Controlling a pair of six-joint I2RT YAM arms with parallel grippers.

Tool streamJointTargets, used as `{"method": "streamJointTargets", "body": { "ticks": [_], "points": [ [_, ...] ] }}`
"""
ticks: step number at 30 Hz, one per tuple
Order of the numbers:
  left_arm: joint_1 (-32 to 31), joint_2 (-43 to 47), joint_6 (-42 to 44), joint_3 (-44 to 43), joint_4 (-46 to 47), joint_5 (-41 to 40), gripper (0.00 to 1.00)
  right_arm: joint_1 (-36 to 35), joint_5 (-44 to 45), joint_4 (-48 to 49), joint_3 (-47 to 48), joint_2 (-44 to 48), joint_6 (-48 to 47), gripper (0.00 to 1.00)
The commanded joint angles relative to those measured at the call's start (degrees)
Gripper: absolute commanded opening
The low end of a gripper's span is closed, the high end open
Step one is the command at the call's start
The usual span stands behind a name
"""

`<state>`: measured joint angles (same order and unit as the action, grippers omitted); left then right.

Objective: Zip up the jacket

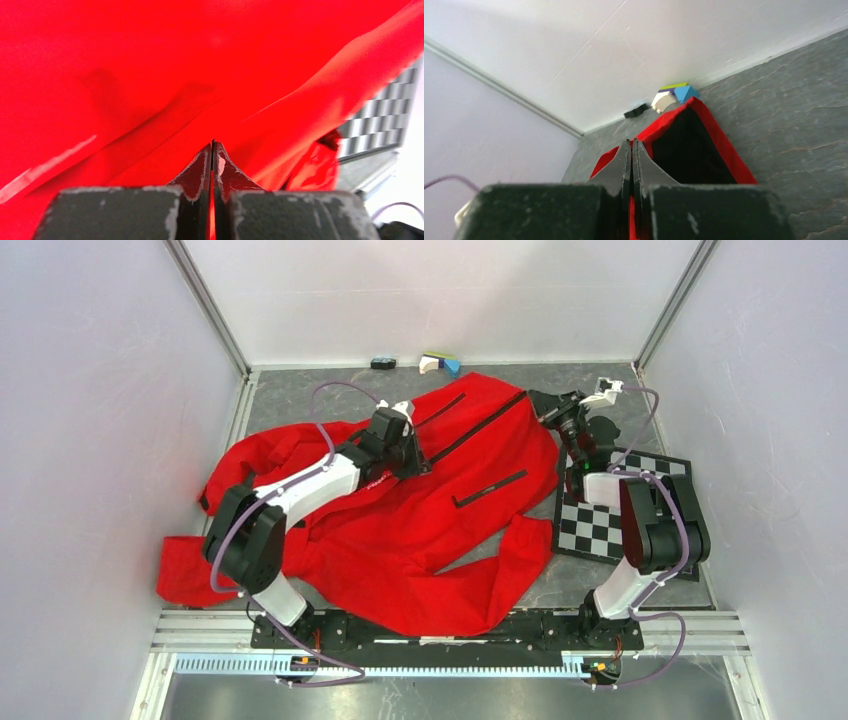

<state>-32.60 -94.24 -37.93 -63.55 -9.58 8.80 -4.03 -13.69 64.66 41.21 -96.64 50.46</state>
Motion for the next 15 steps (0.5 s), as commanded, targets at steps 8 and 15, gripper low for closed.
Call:
{"method": "streamJointTargets", "body": {
  "ticks": [8, 15],
  "points": [
    [13.1, 24.92, 9.15, 10.8, -32.05, -21.88, 0.02, 6.2, 11.15, 6.67, 6.23, -5.59, -1.69, 0.0],
    [23.34, 33.41, 9.18, 12.74, -40.54, -29.84, 0.02, 7.71, 10.0, 5.82, 9.97, -9.98, -2.84, 0.0]
  ]
}}
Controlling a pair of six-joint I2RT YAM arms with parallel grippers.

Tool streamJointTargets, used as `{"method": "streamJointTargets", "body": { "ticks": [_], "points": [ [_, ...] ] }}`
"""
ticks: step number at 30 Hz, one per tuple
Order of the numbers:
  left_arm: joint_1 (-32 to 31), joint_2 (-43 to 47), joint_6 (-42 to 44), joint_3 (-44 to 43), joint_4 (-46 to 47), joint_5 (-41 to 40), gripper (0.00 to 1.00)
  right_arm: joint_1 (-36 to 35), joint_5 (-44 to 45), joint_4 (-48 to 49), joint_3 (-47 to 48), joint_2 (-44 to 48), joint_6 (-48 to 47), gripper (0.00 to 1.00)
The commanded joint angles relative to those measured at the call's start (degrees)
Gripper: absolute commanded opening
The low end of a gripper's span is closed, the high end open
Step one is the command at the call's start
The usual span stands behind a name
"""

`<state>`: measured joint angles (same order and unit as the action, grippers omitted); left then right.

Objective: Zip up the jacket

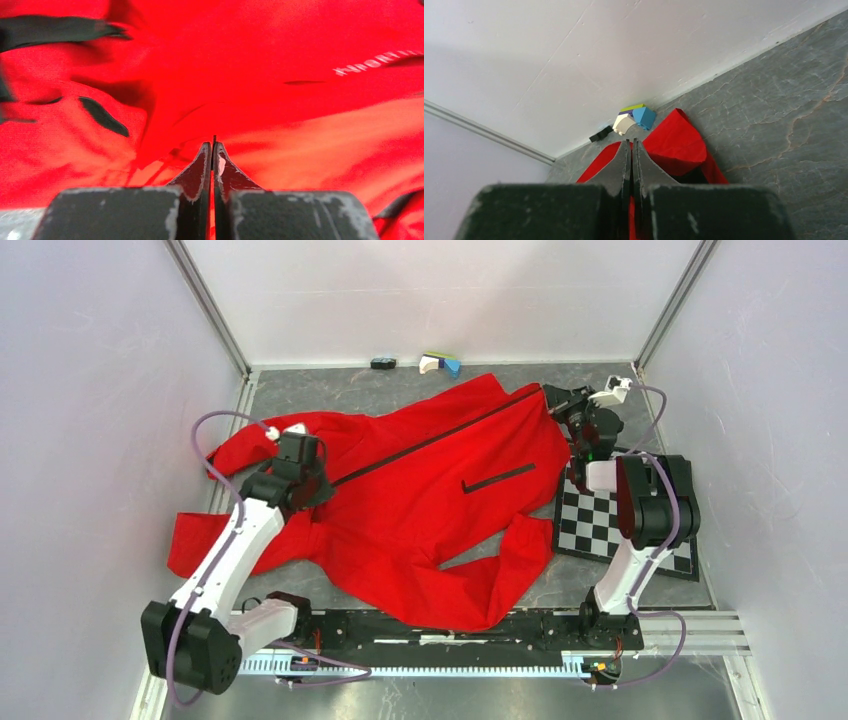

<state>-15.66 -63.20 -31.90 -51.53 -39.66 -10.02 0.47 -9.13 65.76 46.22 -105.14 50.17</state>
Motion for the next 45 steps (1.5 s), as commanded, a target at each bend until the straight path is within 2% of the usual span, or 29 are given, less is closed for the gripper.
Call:
{"method": "streamJointTargets", "body": {
  "ticks": [1, 6, 10, 14, 16, 17, 18, 20, 22, 24, 25, 28, 29, 30, 31, 33, 36, 39, 45],
  "points": [
    [8.46, 3.14, 3.43, 0.58, -10.98, -12.21, 0.02, 3.51, 5.19, 4.26, 5.47, -1.92, -2.65, 0.0],
    [15.25, 5.65, 1.9, -0.85, -13.66, -15.3, 0.02, 4.92, 3.74, 2.71, 6.83, -2.56, -3.9, 0.0],
    [17.44, 8.88, -1.15, -0.9, -15.8, -18.92, 0.02, 5.68, 1.88, 3.13, 8.07, -4.38, -3.19, 0.0],
    [17.94, 9.6, -1.08, -0.01, -13.92, -18.41, 0.02, 5.06, -2.12, 4.57, 8.36, -5.01, -3.11, 0.0],
    [17.91, 9.77, -1.6, 0.53, -12.7, -20.39, 0.02, 3.93, -2.78, 0.76, 7.92, -3.72, -4.31, 0.03],
    [17.92, 9.94, -1.74, 0.7, -12.25, -21.58, 0.03, 3.25, -2.8, -1.92, 7.71, -2.83, -5.26, 0.13],
    [17.91, 10.0, -2.12, 0.57, -11.9, -23.48, 0.08, 2.28, -2.94, -7.25, 8.22, -1.66, -7.41, 0.3],
    [17.94, 10.24, -2.65, -0.02, -11.36, -26.47, 0.18, -0.06, -1.89, -25.19, 13.8, -0.53, -13.88, 0.51],
    [17.87, 10.9, -2.75, -1.16, -10.37, -26.99, 0.36, -1.91, -0.77, -39.05, 17.9, 0.72, -18.43, 0.59],
    [17.86, 12.55, -4.05, -2.44, -10.13, -27.23, 0.54, -3.19, 2.54, -52.3, 21.82, 2.56, -24.03, 0.74],
    [17.93, 13.56, -4.37, -2.83, -9.52, -26.58, 0.63, -3.85, 3.83, -59.05, 23.78, 3.49, -26.48, 0.78],
    [17.93, 17.89, -4.89, -3.74, -5.75, -20.05, 0.84, -6.11, 7.12, -69.93, 26.23, 9.25, -34.43, 0.83],
    [17.94, 19.53, -4.1, -3.88, -3.37, -16.5, 0.88, -7.4, 8.11, -71.82, 26.12, 11.91, -36.47, 0.84],
    [17.89, 20.63, -3.35, -4.33, -1.49, -11.72, 0.95, -8.94, 8.75, -73.89, 26.03, 14.95, -38.84, 0.96],
    [17.9, 21.52, -2.6, -4.93, 0.73, -7.66, 0.99, -10.44, 8.77, -75.77, 26.26, 17.51, -41.12, 0.98],
    [17.92, 22.45, 0.33, -7.23, 5.2, 4.48, 1.0, -13.22, 6.75, -80.62, 26.74, 23.5, -44.13, 0.98],
    [16.42, 21.96, 5.95, -12.9, 9.67, 20.56, 1.0, -14.25, -1.69, -82.64, 23.59, 33.41, -44.51, 0.98],
    [11.24, 20.64, 11.71, -19.66, 8.99, 27.1, 1.0, -14.24, -6.16, -84.67, 21.96, 43.08, -45.52, 0.98],
    [2.41, 20.33, 20.32, -28.5, 7.53, 33.85, 1.0, -14.26, -0.15, -89.77, 27.73, 59.24, -48.33, 0.98]
  ]
}}
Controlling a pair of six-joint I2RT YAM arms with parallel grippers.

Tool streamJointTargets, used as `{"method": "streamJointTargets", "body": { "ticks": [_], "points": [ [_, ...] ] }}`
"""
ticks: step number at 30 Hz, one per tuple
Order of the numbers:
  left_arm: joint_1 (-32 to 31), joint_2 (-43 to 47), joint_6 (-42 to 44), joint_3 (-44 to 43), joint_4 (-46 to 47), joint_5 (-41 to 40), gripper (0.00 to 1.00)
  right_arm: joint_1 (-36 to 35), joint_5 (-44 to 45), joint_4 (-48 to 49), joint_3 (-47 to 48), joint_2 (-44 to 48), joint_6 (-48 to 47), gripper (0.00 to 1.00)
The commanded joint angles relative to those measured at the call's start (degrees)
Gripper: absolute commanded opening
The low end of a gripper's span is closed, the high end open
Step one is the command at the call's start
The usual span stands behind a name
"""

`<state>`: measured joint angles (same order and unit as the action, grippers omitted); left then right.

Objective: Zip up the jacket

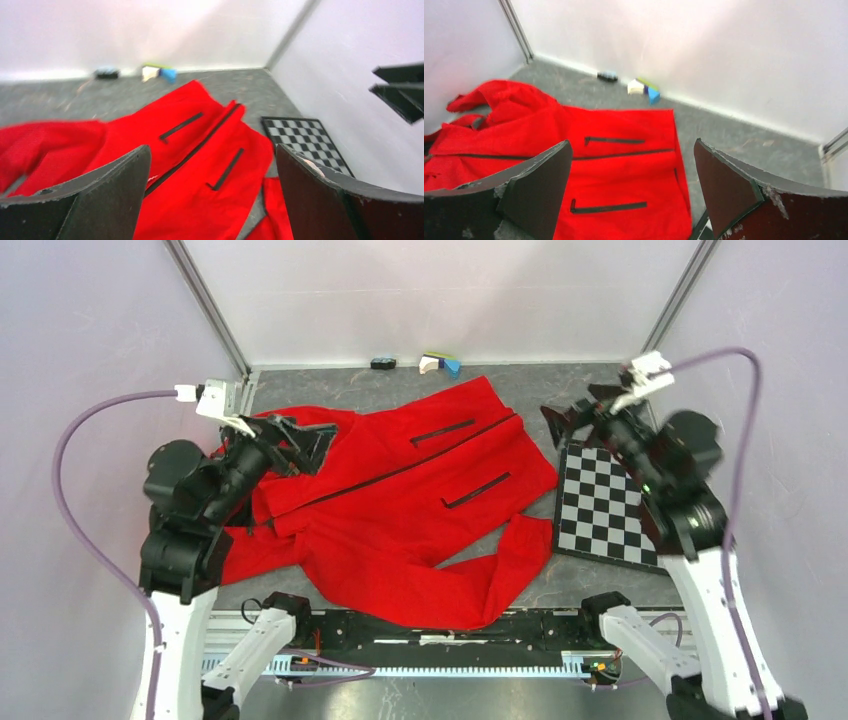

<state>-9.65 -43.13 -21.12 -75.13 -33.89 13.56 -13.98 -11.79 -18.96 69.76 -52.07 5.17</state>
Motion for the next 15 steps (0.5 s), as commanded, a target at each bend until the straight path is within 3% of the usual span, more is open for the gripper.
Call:
{"method": "streamJointTargets", "body": {
  "ticks": [1, 6, 15],
  "points": [
    [-4.18, 0.37, 10.26, -5.68, 1.86, 11.68, 1.0, 0.19, 4.06, -4.86, 4.84, 7.99, -3.24, 0.98],
    [-5.6, 1.57, 11.75, -7.6, 4.86, 15.53, 1.0, 0.23, 8.5, -2.46, 6.49, 14.5, -2.63, 0.98],
    [-5.56, 1.88, 7.49, -5.34, 17.44, 10.94, 1.0, 0.1, 14.02, -4.27, 2.85, 19.0, -3.74, 0.98]
  ]
}}
